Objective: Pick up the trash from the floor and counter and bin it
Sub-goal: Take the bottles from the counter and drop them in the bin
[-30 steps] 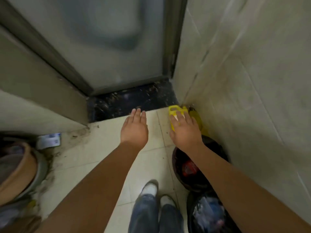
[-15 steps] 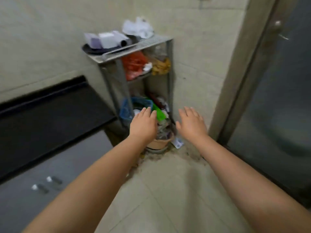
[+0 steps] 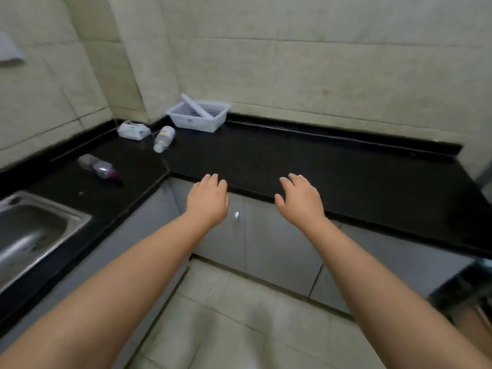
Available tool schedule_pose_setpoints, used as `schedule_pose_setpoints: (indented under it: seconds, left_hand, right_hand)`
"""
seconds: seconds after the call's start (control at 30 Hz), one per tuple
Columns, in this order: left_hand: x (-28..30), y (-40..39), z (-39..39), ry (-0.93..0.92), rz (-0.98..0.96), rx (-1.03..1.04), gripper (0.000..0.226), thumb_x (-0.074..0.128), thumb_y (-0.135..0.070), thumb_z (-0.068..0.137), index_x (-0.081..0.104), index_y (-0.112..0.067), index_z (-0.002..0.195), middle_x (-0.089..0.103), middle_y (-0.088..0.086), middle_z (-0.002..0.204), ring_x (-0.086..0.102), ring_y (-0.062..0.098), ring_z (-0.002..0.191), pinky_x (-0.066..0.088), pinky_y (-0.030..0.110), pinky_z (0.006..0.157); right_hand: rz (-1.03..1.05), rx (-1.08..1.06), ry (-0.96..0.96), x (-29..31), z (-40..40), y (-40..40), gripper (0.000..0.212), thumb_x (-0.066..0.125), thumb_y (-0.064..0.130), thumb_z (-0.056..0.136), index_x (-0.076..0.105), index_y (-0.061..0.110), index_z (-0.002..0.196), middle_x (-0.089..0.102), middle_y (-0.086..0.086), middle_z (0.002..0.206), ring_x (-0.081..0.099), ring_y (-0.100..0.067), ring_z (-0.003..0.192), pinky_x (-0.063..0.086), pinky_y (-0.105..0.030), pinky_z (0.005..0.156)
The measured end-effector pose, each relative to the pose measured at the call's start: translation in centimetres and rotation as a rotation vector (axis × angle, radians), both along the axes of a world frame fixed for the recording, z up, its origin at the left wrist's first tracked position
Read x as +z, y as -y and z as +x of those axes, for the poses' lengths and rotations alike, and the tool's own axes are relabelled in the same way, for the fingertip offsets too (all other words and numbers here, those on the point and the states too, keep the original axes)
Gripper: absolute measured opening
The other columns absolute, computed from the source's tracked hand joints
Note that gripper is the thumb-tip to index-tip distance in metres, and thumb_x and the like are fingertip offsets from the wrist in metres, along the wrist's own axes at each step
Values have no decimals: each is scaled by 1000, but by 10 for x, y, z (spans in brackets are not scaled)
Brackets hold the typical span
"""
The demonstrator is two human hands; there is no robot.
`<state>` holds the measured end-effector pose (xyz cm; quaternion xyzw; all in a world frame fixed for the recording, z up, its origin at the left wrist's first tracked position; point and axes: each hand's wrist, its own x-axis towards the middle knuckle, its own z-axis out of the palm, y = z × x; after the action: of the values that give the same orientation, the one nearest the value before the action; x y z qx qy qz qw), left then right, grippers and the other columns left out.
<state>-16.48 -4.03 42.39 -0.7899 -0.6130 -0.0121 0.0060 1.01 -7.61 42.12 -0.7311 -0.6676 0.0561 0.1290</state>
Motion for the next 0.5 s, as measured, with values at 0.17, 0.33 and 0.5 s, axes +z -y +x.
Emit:
schedule_pose_setpoints:
  seconds: [0.17,0.33,0.5]
  left_hand:
    - [-12,-42,-132,3,-40,292,37,39,-24,99,44,-5,130,41,13,143,34,28,136,38,39,106]
    - [-24,-92,-217,-3,-69,525,38,44,-27,98,44,-8,130,41,11,142,37,26,134,41,40,103]
    - [-21,-169,-268,-26,-92,693,43,49,-24,96,41,-9,135,38,11,146,34,26,137,40,39,108]
  right_hand:
    - [-43,244,12,-7,-124,-95,41,42,25,96,42,8,133,41,-10,145,25,-29,142,30,-42,112]
    - [-60,406,16,-10,-205,-196,41,44,26,95,45,7,132,47,-11,140,33,-29,136,36,-42,107]
    - [-77,529,47,-12,-254,-318,42,46,26,93,46,6,131,48,-13,138,38,-30,131,40,-42,103]
